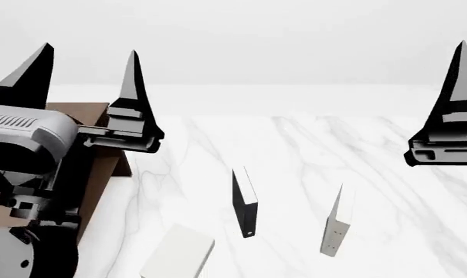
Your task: Pick up the book on the right and place it under the cabinet shelf.
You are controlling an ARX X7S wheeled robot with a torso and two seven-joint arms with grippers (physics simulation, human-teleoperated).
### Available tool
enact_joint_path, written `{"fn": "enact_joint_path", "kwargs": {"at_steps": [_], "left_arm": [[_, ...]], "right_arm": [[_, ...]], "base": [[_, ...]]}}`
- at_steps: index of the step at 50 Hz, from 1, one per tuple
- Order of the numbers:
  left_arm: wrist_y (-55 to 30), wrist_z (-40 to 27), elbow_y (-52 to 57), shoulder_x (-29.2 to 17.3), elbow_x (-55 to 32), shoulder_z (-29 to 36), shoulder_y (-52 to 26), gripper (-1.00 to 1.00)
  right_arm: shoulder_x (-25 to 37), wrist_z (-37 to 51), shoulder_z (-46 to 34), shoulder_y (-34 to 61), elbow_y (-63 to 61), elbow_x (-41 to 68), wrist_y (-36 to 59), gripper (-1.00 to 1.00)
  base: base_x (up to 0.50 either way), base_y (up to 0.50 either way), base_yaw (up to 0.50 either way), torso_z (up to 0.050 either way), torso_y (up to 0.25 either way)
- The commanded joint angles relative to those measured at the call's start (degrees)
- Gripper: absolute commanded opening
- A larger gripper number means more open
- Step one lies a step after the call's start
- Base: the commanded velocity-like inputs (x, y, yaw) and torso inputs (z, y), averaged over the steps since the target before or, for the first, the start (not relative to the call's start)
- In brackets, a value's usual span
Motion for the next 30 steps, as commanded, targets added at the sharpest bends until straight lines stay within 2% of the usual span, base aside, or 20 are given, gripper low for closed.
{"fn": "enact_joint_path", "kwargs": {"at_steps": [1,3,5,10,30], "left_arm": [[-2.19,-8.72,8.71,-4.91,-8.88,-1.57,3.82,1.0],[3.6,-14.53,8.72,-10.36,-10.49,5.09,3.87,1.0],[6.5,-17.17,8.66,-12.32,-10.03,9.7,3.33,1.0],[7.41,-16.74,7.06,-10.94,-7.3,13.84,2.73,1.0],[14.37,-11.77,0.78,-7.87,-0.18,18.86,5.62,1.0]], "right_arm": [[3.93,0.91,-1.73,-2.33,-3.38,-3.89,-3.4,1.0],[3.94,1.33,-1.81,-2.47,-3.38,-4.12,-3.57,1.0],[3.94,2.06,-1.89,-2.62,-3.38,-4.4,-3.74,1.0],[3.94,3.67,-2.46,-3.34,-3.38,-5.45,-4.31,1.0],[3.94,3.12,0.73,-0.86,-3.38,-0.81,-0.21,1.0]], "base": [[0.0,0.0,0.0,0.0,0.0],[0.0,0.0,0.0,0.0,0.0],[0.0,0.0,0.0,0.0,0.0],[0.0,0.0,0.0,0.0,-0.055],[0.0,0.0,0.0,0.0,-0.15]]}}
